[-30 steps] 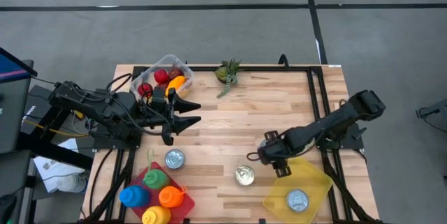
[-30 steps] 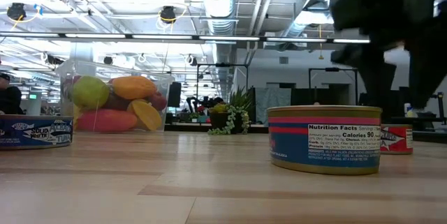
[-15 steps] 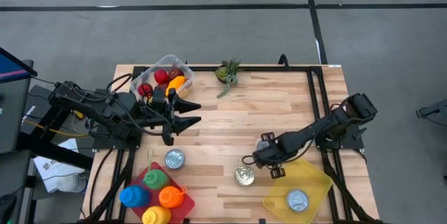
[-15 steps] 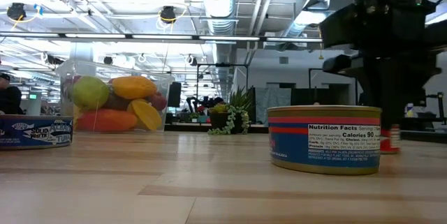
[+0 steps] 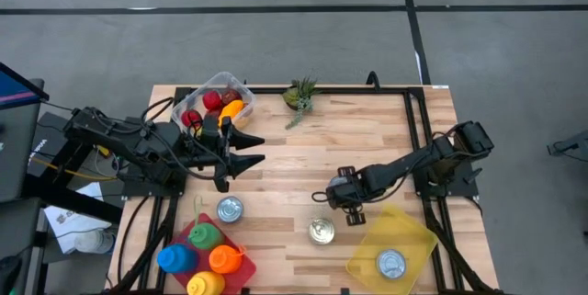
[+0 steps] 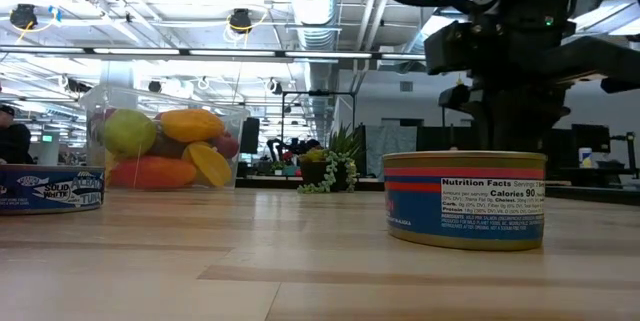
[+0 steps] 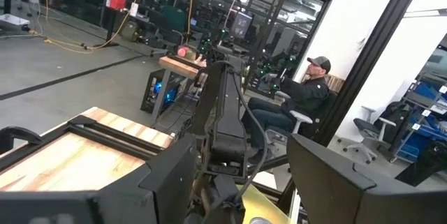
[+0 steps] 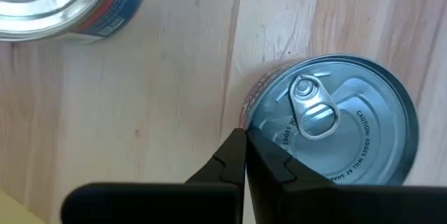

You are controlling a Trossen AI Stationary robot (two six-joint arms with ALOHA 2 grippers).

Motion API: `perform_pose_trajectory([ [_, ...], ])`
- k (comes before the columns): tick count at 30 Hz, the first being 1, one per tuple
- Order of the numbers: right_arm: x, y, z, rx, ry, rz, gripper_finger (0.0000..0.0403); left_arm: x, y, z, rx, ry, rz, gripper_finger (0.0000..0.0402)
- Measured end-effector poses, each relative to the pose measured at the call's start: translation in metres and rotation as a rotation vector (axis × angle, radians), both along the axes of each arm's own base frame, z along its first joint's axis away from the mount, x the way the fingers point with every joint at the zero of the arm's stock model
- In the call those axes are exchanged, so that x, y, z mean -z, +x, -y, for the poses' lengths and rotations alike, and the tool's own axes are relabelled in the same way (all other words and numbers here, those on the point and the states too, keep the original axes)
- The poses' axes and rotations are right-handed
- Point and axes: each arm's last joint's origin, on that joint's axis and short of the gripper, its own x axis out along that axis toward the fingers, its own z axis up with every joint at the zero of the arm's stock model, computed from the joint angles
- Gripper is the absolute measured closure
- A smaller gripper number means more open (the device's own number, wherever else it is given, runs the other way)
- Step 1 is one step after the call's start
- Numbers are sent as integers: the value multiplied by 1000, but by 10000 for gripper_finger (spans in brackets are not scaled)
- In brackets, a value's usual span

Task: Pick & Place Food Item
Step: Put the red tuna can into the yellow bin

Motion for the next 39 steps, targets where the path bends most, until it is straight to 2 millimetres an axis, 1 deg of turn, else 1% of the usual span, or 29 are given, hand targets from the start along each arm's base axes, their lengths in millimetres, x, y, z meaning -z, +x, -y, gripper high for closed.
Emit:
perform_pose_trajectory([
  [6, -12, -9, -4, -1, 11, 15, 403, 1, 0, 0, 0, 2, -5, 183],
  [10, -29, -15, -2, 31, 34, 55, 403, 1, 0, 0, 0, 2, -5, 183],
  [20, -65, -32, -1, 77, 95, 162, 403, 1, 0, 0, 0, 2, -5, 183],
  [25, -74, -40, 1, 99, 108, 166, 403, 1, 0, 0, 0, 2, -5, 183],
  [29, -87, -51, -6, 105, 149, 210, 403, 1, 0, 0, 0, 1, -5, 183],
  [32, -99, -63, -13, 127, 191, 232, 403, 1, 0, 0, 0, 2, -5, 183],
  [35, -115, -75, -25, 129, 232, 262, 403, 1, 0, 0, 0, 2, -6, 183],
  [39, -133, -95, -46, 77, 326, 270, 403, 1, 0, 0, 0, 2, -7, 183],
])
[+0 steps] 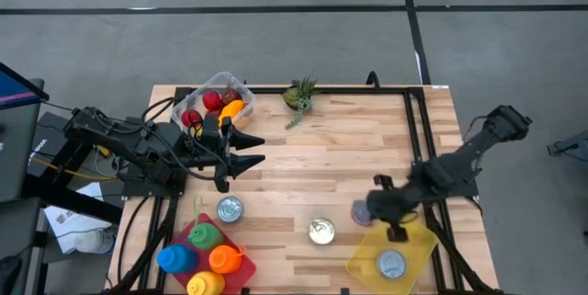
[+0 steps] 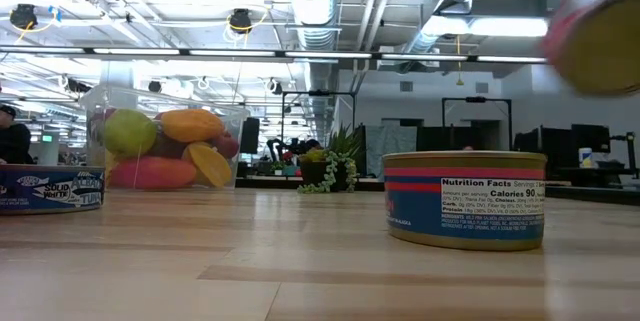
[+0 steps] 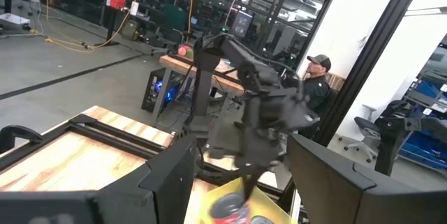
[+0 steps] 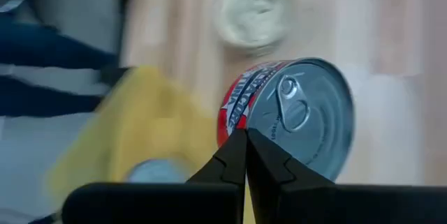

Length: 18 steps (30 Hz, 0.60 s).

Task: Pick & Place Food Item
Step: Put the red tuna can into the yellow bin

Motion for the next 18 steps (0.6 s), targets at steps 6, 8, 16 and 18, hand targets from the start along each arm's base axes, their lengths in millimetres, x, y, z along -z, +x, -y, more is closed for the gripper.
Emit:
perform_pose_trajectory([
  [6, -7, -35, -30, -26, 86, -49, 403, 0, 0, 0, 0, 0, 0, 183],
  [8, -2, -46, -35, -7, 47, -109, 403, 0, 0, 0, 0, -1, 0, 183],
  [16, 35, -60, -55, 38, -221, -281, 403, 0, 0, 0, 0, -2, 0, 183],
  [18, 47, -57, -61, 45, -250, -301, 403, 0, 0, 0, 0, -3, 0, 183],
])
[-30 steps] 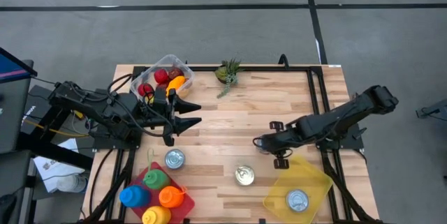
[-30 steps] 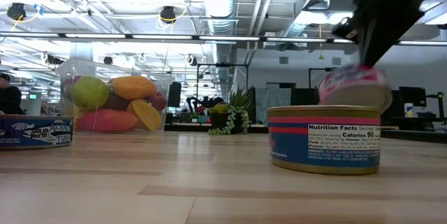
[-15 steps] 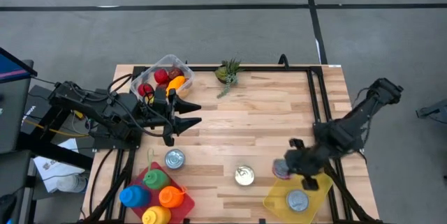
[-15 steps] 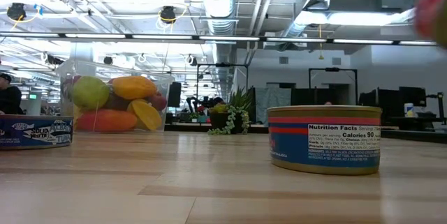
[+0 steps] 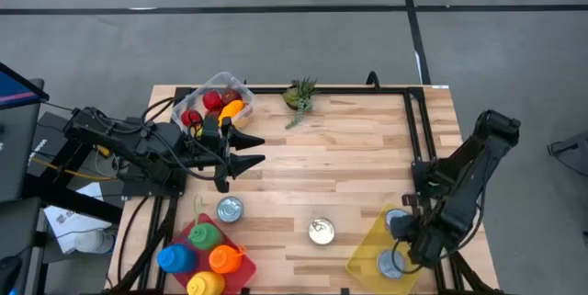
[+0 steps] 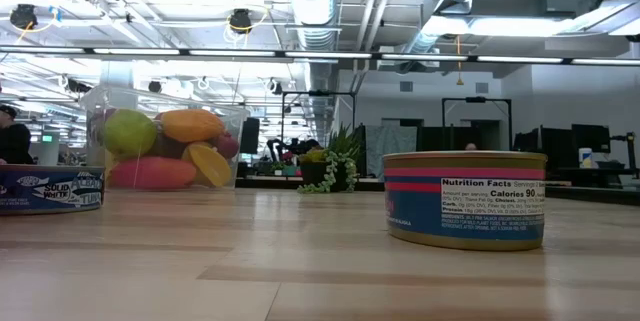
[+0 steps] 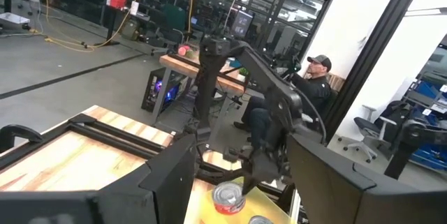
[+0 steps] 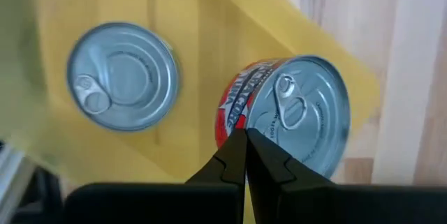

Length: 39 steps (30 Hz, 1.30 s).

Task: Pick & Place Food Item
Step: Put the red tuna can into the yellow bin, then put the blue pink tuna can into the yellow bin

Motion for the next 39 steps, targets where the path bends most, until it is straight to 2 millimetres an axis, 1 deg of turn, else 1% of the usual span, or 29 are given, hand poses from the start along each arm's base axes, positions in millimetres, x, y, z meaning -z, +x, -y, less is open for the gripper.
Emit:
perform_pose_trajectory([
  [4, 20, 3, -11, -1, -40, -20, 403, 0, 0, 0, 0, 0, 0, 183],
  [10, 42, 4, -22, -5, -98, -55, 403, 0, 0, 0, 0, 0, 1, 183],
  [18, 59, 7, -30, -13, -156, -46, 403, 0, 0, 0, 0, 0, 1, 183],
  [21, 63, 9, -33, -13, -149, -39, 401, 0, 0, 0, 0, 0, 0, 183],
  [23, 62, 10, -34, -13, -118, -41, 394, 0, 0, 0, 0, 0, 1, 183],
  [25, 55, 9, -33, -8, -85, -31, 378, 0, 0, 0, 0, 0, 1, 183],
  [27, 45, 8, -29, 9, -45, -10, 353, 0, 0, 0, 0, 0, 1, 183],
  [30, 26, 9, -20, 49, 30, 30, 306, 0, 0, 0, 0, 0, 1, 183],
  [32, 12, 12, -15, 72, 116, 83, 276, 0, 0, 0, 0, 0, 1, 183],
  [33, 7, 15, -16, 58, 170, 123, 267, 0, 0, 0, 0, 0, 1, 183],
  [34, 3, 18, -19, 27, 216, 163, 264, 0, 0, 0, 0, 0, 1, 183],
  [36, -1, 25, -24, -23, 275, 219, 276, 0, 0, 0, 0, -1, 1, 183],
  [39, 7, 34, -31, -79, 292, 216, 331, 0, 0, 0, 0, -1, 1, 183],
])
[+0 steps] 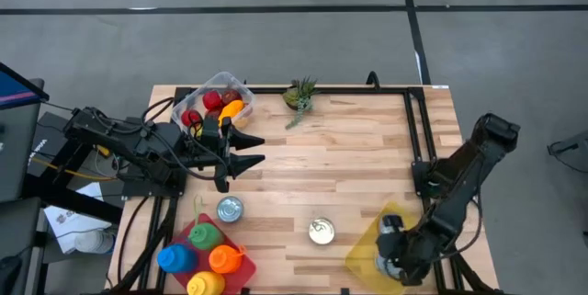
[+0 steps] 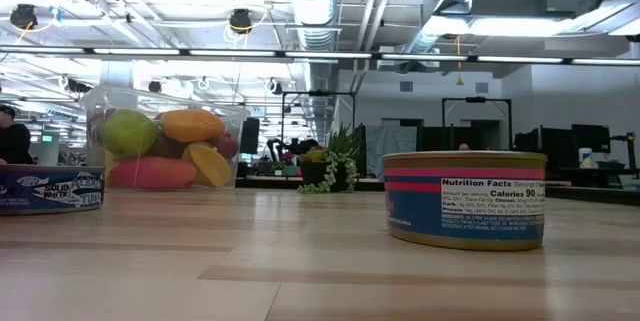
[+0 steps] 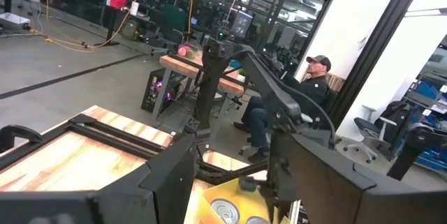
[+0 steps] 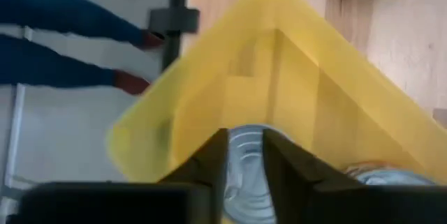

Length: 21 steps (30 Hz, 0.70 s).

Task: Pick & Place Food Item
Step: Put the blue pink tuna can into the yellow bin

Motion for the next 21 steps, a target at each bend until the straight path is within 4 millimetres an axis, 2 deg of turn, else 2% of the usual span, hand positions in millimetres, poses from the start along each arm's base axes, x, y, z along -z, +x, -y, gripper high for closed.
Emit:
perform_pose_trajectory([
  [2, 10, 4, -4, -17, -29, -24, 374, 0, 0, 0, 0, 0, 0, 183],
  [4, 20, 8, -7, -40, -63, -33, 394, 0, 0, 0, 0, 0, 0, 183],
  [15, 60, 25, -28, -135, -94, -39, 401, 0, 0, 0, 0, -1, 0, 183],
  [18, 68, 22, -30, -155, -82, -113, 401, 0, 0, 0, 0, -1, 0, 183],
  [21, 69, 11, -29, -128, -95, -210, 402, 0, 0, 0, 0, -1, 0, 183],
])
